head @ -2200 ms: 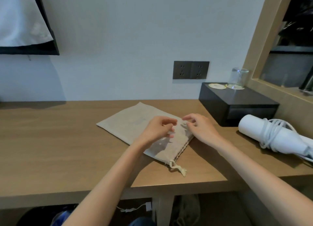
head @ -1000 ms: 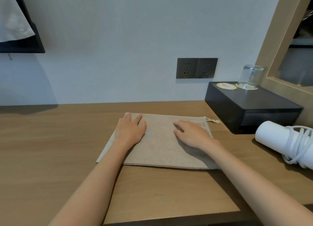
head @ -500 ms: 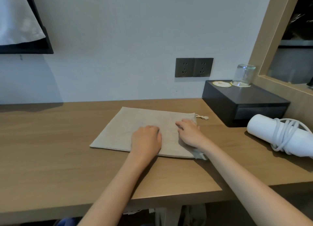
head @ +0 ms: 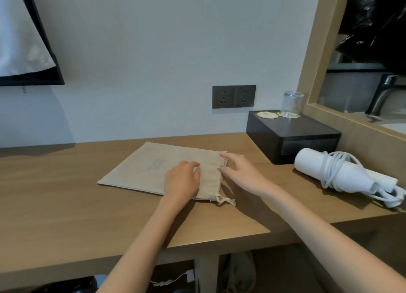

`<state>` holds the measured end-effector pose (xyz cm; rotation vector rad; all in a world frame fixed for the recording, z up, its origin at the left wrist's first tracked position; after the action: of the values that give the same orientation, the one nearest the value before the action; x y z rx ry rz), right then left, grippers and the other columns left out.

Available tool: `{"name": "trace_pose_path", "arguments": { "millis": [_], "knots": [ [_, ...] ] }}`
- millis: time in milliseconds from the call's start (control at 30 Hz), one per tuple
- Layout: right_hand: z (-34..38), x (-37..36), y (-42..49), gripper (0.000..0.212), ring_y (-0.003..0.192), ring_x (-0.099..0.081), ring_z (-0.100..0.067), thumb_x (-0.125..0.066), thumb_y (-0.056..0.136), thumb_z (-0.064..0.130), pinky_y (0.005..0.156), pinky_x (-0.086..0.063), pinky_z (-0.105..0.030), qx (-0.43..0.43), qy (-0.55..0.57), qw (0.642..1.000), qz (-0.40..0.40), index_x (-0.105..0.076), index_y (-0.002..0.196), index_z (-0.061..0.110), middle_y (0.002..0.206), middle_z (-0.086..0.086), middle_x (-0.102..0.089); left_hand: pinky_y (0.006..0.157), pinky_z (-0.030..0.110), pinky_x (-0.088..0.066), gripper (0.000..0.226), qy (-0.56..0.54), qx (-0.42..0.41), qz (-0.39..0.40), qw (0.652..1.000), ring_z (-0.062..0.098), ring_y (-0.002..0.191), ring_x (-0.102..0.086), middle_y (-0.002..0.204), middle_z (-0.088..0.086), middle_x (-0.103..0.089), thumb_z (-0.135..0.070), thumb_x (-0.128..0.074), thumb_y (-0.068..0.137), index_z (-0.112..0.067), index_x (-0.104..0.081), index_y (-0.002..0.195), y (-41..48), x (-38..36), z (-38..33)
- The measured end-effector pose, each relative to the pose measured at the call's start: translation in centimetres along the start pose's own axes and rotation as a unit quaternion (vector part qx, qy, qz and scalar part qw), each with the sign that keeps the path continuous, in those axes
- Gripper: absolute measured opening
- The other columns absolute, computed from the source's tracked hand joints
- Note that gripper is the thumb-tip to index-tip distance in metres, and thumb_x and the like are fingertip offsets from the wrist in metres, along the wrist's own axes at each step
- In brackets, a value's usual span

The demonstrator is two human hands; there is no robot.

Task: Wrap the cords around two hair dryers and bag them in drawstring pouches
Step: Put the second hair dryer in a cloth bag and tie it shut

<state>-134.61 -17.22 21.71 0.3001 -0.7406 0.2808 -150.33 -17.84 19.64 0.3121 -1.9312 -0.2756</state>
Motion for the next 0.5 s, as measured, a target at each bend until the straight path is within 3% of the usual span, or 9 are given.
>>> {"name": "trace_pose_path", "arguments": {
  "millis": [133,300,400,500],
  "knots": [
    [-1.7,4.7,-2.6,0.048,0.140,-0.027,-0.014,-0.049,0.098,0.020,0.111,-0.025,-0.031,0.023,-0.098,0.994,-0.051,-0.036,0.144,0.024,0.150,0.006,-0.035,0.095,0.037,-0.041,0.040,-0.066,-0.015,0.022,0.997,0.026,0.121,-0.050,0.135,0.006,-0.052,-0.038,-0.043,0.096,-0.026,-0.051,0.134,0.8,-1.2,-4.4],
    [-5.2,11.1,-6.1,0.052,0.141,-0.024,-0.018,-0.052,0.096,0.030,0.113,-0.024,-0.038,-0.013,-0.234,0.962,-0.143,-0.034,0.145,0.025,0.152,0.004,-0.031,0.096,0.042,-0.042,0.049,0.023,-0.032,0.082,0.996,0.033,0.120,-0.048,0.133,0.010,-0.051,-0.042,-0.041,0.095,-0.025,-0.040,0.141,1.5,-4.7,-7.7],
    [-8.0,14.4,-7.7,0.062,0.139,-0.028,-0.024,-0.057,0.091,0.043,0.112,-0.024,-0.043,-0.068,-0.331,0.923,-0.182,-0.033,0.145,0.025,0.153,0.001,-0.031,0.092,0.040,-0.042,0.040,0.072,-0.054,0.050,0.995,0.030,0.114,-0.053,0.130,0.008,-0.055,-0.033,-0.041,0.097,-0.019,-0.048,0.134,1.2,-5.5,-8.1],
    [-11.0,16.6,-8.9,0.079,0.137,-0.030,-0.032,-0.059,0.082,0.058,0.111,-0.024,-0.049,-0.151,-0.391,0.889,-0.185,-0.028,0.147,0.027,0.155,-0.002,-0.027,0.087,0.038,-0.043,0.033,0.036,-0.077,0.011,0.996,0.031,0.110,-0.056,0.125,0.008,-0.060,-0.022,-0.041,0.097,-0.017,-0.055,0.127,1.3,-5.5,-7.6]
  ]
}}
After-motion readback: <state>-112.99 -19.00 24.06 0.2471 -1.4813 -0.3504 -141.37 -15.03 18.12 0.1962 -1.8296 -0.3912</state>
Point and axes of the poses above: each hand's wrist, its own y-axis towards the middle knuckle, its own x-axis out of the back of the hand, z = x × y, the point moved 7 cm from there along y, towards the middle knuckle
